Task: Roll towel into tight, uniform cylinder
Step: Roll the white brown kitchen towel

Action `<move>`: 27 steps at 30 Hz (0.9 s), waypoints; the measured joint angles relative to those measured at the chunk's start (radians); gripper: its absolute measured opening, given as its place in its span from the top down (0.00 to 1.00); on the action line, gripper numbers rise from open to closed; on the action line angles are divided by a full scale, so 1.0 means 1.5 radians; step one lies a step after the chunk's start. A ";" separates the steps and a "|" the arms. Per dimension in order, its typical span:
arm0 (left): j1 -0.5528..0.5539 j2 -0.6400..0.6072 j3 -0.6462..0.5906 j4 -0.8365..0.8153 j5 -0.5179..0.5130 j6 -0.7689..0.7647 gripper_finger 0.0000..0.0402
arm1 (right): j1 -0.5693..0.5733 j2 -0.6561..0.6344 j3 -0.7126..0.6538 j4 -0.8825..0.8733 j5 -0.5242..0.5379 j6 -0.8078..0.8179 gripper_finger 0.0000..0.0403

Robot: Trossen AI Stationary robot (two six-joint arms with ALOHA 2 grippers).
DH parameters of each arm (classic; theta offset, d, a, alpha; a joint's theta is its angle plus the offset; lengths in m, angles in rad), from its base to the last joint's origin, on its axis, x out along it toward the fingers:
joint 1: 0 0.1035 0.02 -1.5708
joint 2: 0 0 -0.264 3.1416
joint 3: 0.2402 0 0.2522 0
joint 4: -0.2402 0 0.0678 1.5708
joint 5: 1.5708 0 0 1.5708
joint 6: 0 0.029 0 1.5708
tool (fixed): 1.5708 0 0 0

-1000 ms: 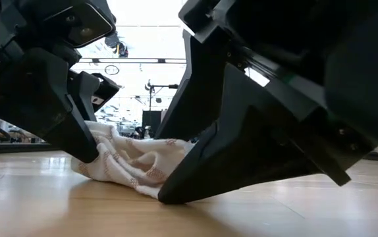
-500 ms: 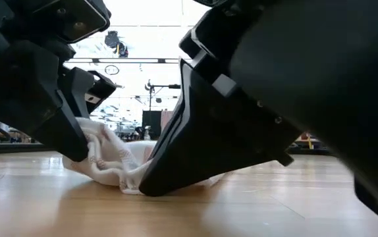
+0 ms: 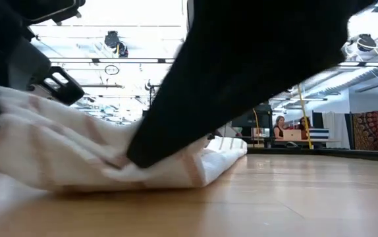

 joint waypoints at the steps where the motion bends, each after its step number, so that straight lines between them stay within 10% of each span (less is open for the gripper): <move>1: 0.000 0.000 0.000 0.003 0.007 -0.001 0.93 | 0.000 0.000 0.000 0.006 -0.010 0.012 0.99; 27: 0.119 0.000 0.000 0.054 0.267 0.033 0.93 | -0.031 -0.077 0.000 -0.015 -0.254 0.122 1.00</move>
